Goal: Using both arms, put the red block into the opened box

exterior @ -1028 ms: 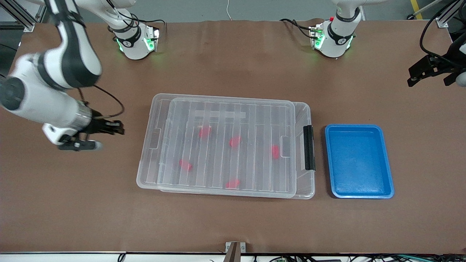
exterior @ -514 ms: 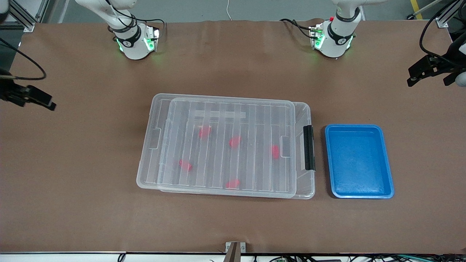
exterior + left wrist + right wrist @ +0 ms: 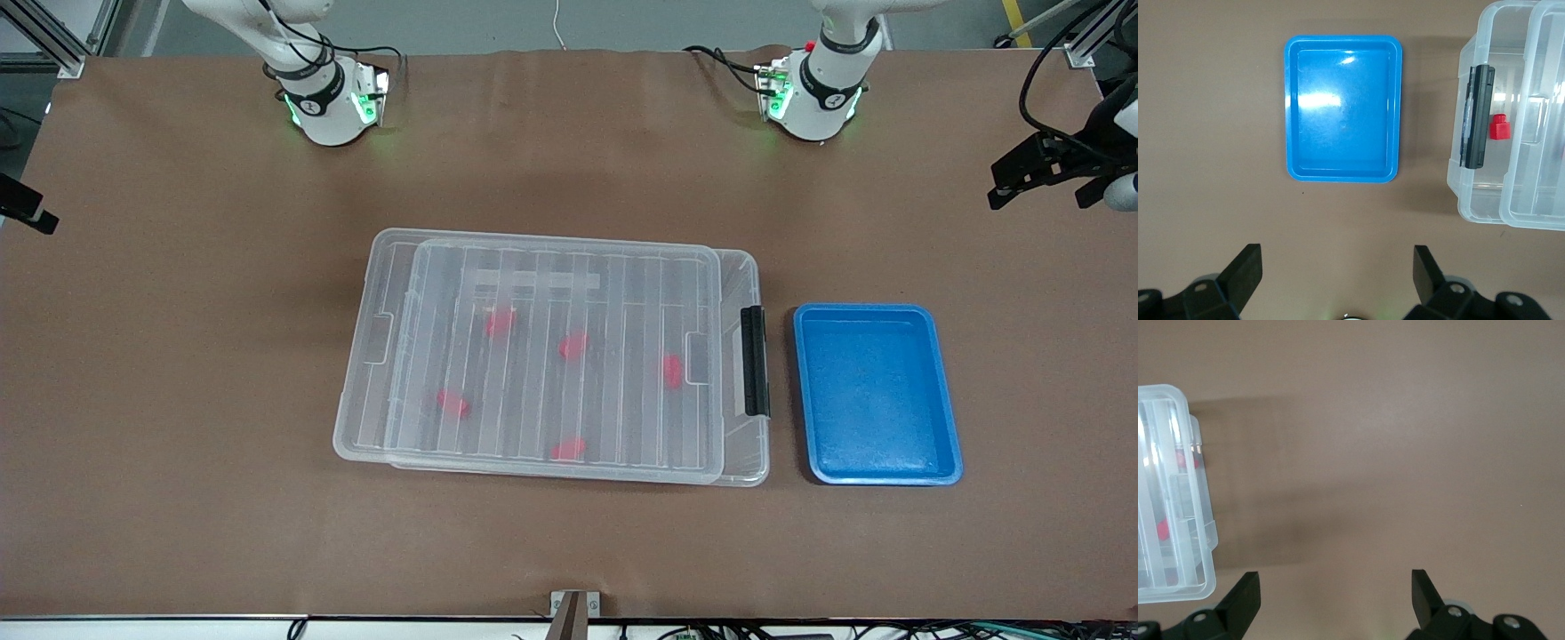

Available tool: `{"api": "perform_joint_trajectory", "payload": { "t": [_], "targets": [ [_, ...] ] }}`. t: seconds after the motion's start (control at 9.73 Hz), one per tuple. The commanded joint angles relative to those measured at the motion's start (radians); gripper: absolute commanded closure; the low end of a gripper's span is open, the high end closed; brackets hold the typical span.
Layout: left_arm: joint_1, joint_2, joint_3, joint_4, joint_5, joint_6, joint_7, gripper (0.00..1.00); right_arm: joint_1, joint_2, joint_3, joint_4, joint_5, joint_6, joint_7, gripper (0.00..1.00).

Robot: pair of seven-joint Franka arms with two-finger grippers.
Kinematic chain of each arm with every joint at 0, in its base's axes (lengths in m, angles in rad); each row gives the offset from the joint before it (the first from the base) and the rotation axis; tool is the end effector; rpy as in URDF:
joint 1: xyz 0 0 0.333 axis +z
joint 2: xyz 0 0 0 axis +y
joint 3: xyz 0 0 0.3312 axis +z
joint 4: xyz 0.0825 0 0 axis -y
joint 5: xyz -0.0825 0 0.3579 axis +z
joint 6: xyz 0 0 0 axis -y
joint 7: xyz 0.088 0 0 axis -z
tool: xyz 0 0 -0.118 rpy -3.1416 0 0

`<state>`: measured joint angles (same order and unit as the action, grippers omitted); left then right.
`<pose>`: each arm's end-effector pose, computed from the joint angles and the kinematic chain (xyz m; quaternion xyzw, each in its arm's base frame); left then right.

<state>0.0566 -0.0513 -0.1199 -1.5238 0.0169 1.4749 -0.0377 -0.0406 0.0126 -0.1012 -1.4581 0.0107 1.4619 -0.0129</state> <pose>0.5009 -0.0316 0.6673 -0.9999 0.0119 -0.0016 0.0114 0.5165 -0.0719 0.6623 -0.9979 0.0638 0.0040 0.0050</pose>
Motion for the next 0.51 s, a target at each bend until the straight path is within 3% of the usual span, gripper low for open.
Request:
{"api": "perform_joint_trajectory", "payload": {
  "t": [0.0,0.41],
  "targets": [
    [-0.003,0.004,0.003,-0.021,-0.008,-0.008,0.007,0.0,0.007,-0.011,-0.014,-0.013,-0.006,-0.003,-0.01,0.0],
    [-0.004,0.014,0.003,-0.009,0.0,-0.011,0.005,0.0,0.002,-0.011,-0.011,-0.013,0.003,-0.003,-0.012,0.0]
  ]
}}
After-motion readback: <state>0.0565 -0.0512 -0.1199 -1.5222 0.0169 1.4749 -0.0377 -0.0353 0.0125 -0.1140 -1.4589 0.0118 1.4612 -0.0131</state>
